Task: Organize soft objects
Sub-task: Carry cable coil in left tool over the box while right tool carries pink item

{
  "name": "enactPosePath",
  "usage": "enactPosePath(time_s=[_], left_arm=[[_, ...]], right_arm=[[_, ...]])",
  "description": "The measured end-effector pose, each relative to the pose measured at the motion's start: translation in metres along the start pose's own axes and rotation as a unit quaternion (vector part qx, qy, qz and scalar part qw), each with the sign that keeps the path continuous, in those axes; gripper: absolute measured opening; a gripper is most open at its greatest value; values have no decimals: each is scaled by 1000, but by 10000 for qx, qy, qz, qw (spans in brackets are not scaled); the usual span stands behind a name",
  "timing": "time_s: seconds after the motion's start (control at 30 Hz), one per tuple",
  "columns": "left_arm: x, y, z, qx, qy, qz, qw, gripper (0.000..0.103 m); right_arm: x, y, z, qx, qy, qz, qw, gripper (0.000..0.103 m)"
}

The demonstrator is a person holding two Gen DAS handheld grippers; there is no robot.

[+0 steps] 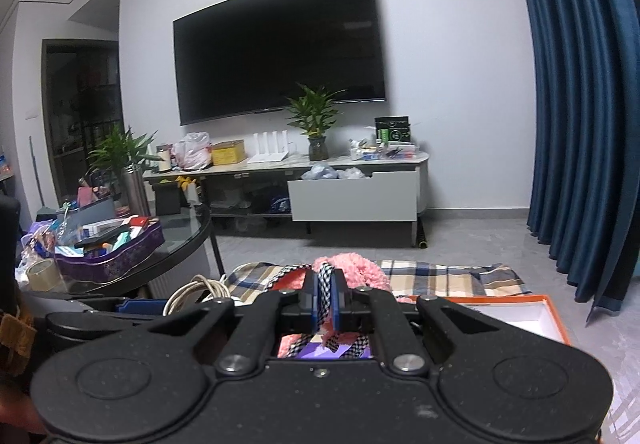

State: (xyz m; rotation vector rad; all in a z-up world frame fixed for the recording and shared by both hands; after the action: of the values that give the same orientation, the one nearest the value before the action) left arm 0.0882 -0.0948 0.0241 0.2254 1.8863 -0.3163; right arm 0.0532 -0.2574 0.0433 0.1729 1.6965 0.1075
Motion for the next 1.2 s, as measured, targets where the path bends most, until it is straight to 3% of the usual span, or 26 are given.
enactPosePath(time_s=[1.2], left_arm=[[10,-66,27,488,193,384,9979,64]], right_arm=[[5,-78,-20,667,-55,314,9973,8]])
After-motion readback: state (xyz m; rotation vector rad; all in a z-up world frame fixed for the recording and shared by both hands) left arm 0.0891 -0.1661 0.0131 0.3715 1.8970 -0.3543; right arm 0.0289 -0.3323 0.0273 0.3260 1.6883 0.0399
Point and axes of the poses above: each gripper's, at about its wrist camera, not at the fingertips, and z roughly the way its jaws point, y to its left, x to its underside, the point moved 7 cm from there along z, roughly the way its jaws point, and after that the axes turned 13 degrees about -y, right-handed, at the moved point
